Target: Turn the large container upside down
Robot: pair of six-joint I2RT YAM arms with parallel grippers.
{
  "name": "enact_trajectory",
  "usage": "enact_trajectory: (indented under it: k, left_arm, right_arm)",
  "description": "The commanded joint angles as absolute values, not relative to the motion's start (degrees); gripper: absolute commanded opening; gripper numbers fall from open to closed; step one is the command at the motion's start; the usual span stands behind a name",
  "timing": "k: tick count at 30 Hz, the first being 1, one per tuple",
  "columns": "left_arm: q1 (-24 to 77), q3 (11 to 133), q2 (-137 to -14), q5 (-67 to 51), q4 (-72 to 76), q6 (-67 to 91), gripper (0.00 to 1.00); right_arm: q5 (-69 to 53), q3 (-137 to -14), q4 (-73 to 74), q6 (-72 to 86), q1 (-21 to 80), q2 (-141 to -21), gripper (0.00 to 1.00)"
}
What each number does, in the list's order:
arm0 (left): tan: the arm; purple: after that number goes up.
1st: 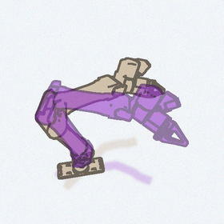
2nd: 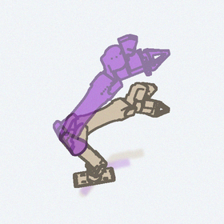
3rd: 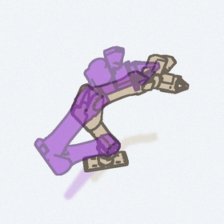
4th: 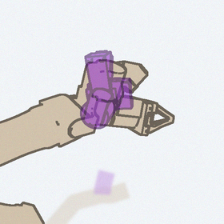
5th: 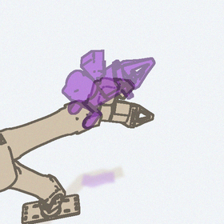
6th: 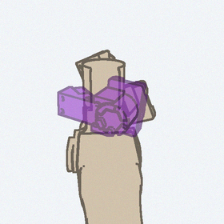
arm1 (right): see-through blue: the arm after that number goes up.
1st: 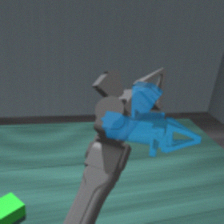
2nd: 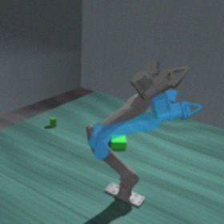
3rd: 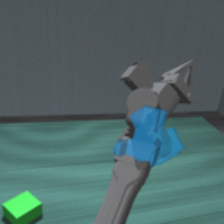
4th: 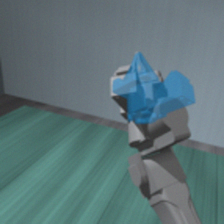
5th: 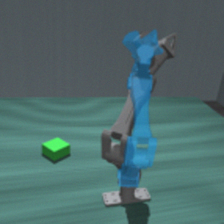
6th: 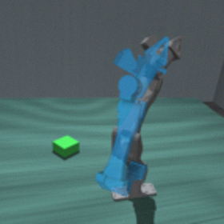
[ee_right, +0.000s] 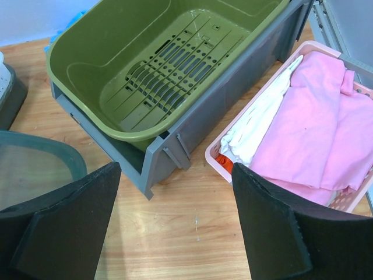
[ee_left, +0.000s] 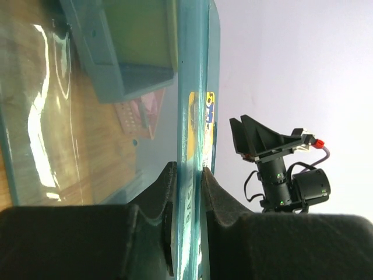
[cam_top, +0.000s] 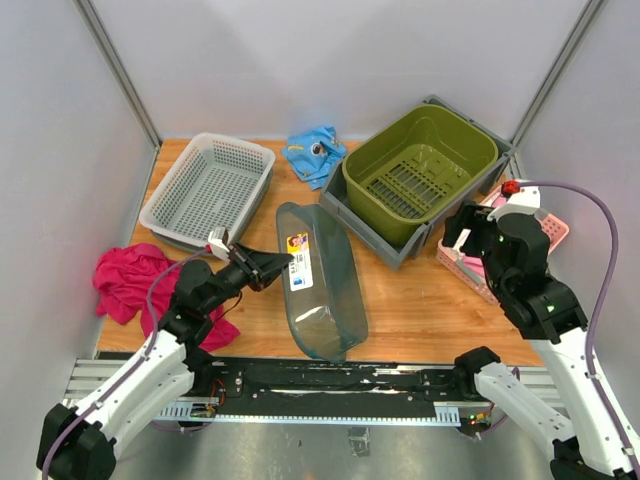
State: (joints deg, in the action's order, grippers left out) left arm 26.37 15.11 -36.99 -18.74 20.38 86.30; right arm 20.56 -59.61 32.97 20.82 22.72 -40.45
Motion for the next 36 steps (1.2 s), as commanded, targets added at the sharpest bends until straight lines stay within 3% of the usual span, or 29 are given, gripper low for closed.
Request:
enact_trajectory:
  k: [1,2,4,8,12,20,26,30,36]
  left_arm:
    - [26.5,16.2,-32.3,-15.0,12.9,82.6,0.00]
    - [26.5,16.8,-31.3,-13.7,9.9,81.0,0.02]
    - [26.5,18.4,-29.4,-11.0,1.3,77.7,0.17]
    - [26.5,22.7,-28.2,-5.7,-13.6,72.2,0.75]
    - [26.5,24.9,-29.5,-2.6,-20.3,68.2,0.99]
    - [26.5,34.0,-40.5,9.1,-37.9,59.1,0.99]
    - [26.5,37.9,-48.9,10.4,-38.5,53.7,0.99]
    - [26.8,37.9,-50.6,2.8,-31.6,49.9,0.99]
    - [27.8,33.4,-46.7,-17.4,-8.1,52.3,0.99]
  right_arm:
    - [19.3,-59.6,33.7,21.3,21.8,-40.9,0.79]
    - [19.1,-59.5,33.7,21.4,21.9,-41.1,0.79]
    - [18.6,-59.3,33.6,22.0,21.8,-41.5,0.79]
    - [16.6,-58.3,32.7,22.9,21.8,-42.2,0.79]
    - [14.8,-57.9,31.9,23.3,21.8,-43.1,0.79]
    - [13.4,-57.7,31.5,23.5,21.8,-44.1,0.80]
    - [12.8,-57.5,31.2,23.7,21.8,-44.7,0.80]
    - [12.4,-57.6,31.0,24.0,21.8,-45.2,0.80]
    - [10.6,-58.0,30.1,24.2,21.8,-45.9,0.80]
